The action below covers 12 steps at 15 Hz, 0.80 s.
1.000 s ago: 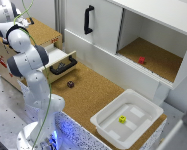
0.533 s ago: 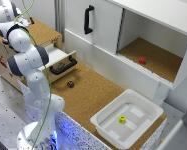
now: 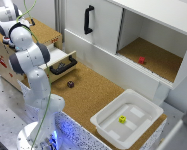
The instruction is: Turn on the blue led light
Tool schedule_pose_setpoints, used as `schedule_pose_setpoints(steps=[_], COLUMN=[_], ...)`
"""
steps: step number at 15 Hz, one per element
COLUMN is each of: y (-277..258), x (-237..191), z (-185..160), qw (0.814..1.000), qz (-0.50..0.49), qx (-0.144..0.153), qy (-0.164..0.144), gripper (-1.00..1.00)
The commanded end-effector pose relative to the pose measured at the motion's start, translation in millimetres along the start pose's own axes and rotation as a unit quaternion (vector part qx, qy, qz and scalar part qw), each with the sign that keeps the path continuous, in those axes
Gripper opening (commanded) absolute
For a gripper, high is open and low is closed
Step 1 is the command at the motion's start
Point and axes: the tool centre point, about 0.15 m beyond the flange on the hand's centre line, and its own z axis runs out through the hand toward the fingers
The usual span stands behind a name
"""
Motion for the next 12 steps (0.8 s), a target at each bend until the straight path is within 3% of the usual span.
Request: schedule_pose_setpoints(steps=[1,9,12], y=[0,-6,-2], x=[22,14,15], z=[14,29,11], qw=[0.997,0.996,0.997], qz=[0.008,0.005,0.017], qx=[-0.011,0.009,-0.005], qy=[-0.073,-0.087,-0.072], gripper=[-1.00,-1.00,-1.00])
